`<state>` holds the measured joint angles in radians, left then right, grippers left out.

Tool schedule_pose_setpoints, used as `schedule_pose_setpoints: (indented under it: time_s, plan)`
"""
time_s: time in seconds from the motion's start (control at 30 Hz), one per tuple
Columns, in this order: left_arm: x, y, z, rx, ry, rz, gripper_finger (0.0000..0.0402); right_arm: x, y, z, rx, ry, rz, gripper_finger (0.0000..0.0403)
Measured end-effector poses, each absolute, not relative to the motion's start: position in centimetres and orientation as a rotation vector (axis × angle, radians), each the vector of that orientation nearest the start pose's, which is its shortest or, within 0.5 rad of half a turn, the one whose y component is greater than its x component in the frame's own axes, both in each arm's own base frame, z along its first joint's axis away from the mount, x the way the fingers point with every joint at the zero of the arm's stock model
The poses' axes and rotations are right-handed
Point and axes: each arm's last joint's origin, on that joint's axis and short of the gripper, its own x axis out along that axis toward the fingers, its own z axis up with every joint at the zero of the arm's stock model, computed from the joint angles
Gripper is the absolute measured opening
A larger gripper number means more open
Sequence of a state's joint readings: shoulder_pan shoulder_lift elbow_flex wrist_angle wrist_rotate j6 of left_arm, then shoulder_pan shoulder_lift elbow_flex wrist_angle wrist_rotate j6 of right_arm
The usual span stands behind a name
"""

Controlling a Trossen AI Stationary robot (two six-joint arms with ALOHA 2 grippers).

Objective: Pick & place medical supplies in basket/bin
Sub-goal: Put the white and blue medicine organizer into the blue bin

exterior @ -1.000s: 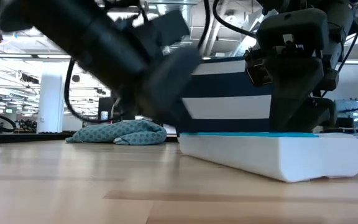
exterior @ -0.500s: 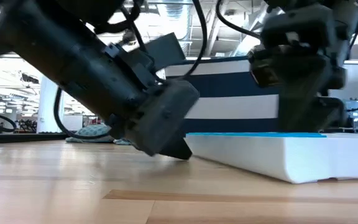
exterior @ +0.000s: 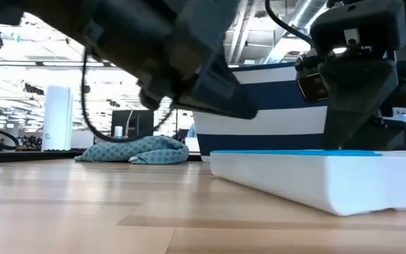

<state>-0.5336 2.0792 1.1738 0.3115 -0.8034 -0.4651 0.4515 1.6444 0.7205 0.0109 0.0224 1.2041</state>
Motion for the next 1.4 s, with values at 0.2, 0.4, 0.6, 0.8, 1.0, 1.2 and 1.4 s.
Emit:
schedule_pose_setpoints:
  time_s: [0.2,0.4,0.6,0.8,1.0,1.2,1.4]
  plan:
    - [37.1,-18.6,12.1,-0.065,0.483,0.37,0.0,26.2,12.5,12.6,0.901,0.957,-0.195,0.0225]
    - [36.9,-18.6,10.4,-0.085,0.532,0.403,0.0,26.2,12.5,12.6,0.919,0.945,-0.194,0.0225]
    - [37.2,-18.6,8.3,-0.121,0.516,0.428,0.0,26.2,12.5,12.5,0.928,0.951,-0.194,0.0225]
    - [36.8,-19.0,8.1,-0.127,0.543,0.427,0.0,26.1,12.7,12.6,0.977,0.949,-0.216,0.0225]
    - [36.0,-19.7,7.7,-0.137,0.562,0.438,0.0,26.3,13.5,13.1,1.066,0.902,-0.209,0.0225]
    - [35.7,-19.9,7.0,-0.154,0.613,0.401,0.0,26.6,13.8,13.5,1.084,0.817,-0.186,0.0225]
    - [36.5,-19.5,7.5,-0.133,0.55,0.396,0.0,26.9,13.5,13.0,1.083,0.811,-0.208,0.0225]
